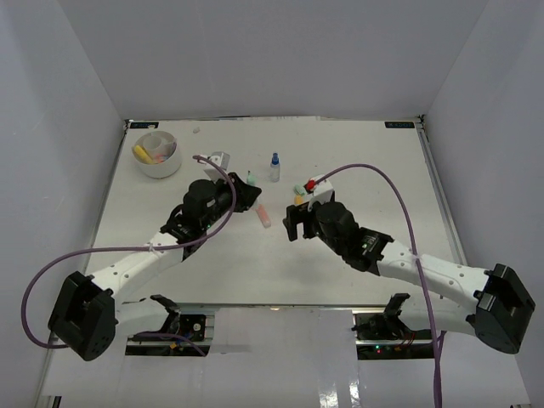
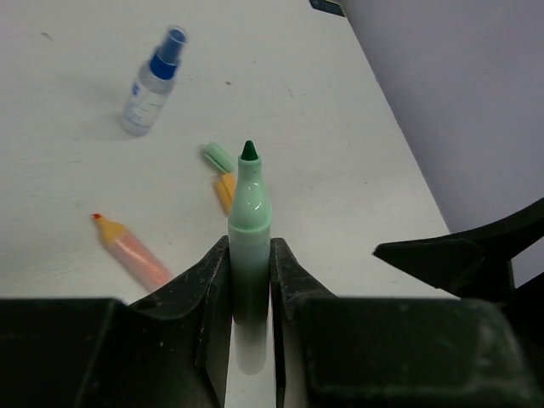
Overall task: Sort the stationery into containers
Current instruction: Close the pen cap on the pen.
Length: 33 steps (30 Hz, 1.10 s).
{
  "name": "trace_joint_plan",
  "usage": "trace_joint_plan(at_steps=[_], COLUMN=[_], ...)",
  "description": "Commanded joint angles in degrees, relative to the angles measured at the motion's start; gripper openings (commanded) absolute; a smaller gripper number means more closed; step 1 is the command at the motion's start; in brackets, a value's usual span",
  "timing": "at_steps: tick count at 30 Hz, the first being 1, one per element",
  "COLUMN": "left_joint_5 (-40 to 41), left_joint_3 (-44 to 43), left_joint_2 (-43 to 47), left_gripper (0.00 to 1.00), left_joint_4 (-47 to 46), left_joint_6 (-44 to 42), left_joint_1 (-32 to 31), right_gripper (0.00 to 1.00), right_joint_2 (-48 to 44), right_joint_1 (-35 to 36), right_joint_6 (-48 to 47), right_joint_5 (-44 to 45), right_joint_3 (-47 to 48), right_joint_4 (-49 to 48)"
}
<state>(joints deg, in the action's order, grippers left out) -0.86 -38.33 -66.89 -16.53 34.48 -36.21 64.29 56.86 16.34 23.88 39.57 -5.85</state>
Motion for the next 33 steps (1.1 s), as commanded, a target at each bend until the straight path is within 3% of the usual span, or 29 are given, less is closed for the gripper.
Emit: trace_joint_plan(at_steps=[1, 5, 8, 12, 19, 33], left_joint_5=[-6.2, -7.9, -8.1, -9.9, -10.9, -8.7], left_joint_3=[-4.9, -11.6, -13.8, -11.3, -5.4, -4.7], left_joint_2=[3.6, 4.0, 4.8, 7.1, 10.4, 12.0], left_gripper=[0.11, 0.06, 0.00, 0.00, 0.00, 0.00], left_joint_4=[9.2, 22.2, 26.6, 28.0, 28.2, 28.4], left_joint_6=[-6.2, -13.8, -19.1, -23.2, -26.7, -26.4], left_joint_1=[7.7, 10.7, 11.2, 11.8, 11.9, 11.9], right_gripper=[0.90, 0.91, 0.95, 1.00, 0.79, 0.67], right_joint_2=[0.0, 5.8, 12.7, 22.1, 38.4, 52.2], right_joint_1=[-5.6, -14.1, -17.0, -19.2, -19.6, -20.1], right_joint_6=[-2.5, -8.4, -12.8, -16.1, -20.6, -24.9], right_joint_5=[-2.1, -7.4, -7.8, -8.6, -9.4, -9.7], right_joint_3=[3.7, 13.0, 18.1, 26.7, 38.0, 46.6], right_joint_4=[7.9, 14.8, 18.1, 20.2, 23.2, 21.6])
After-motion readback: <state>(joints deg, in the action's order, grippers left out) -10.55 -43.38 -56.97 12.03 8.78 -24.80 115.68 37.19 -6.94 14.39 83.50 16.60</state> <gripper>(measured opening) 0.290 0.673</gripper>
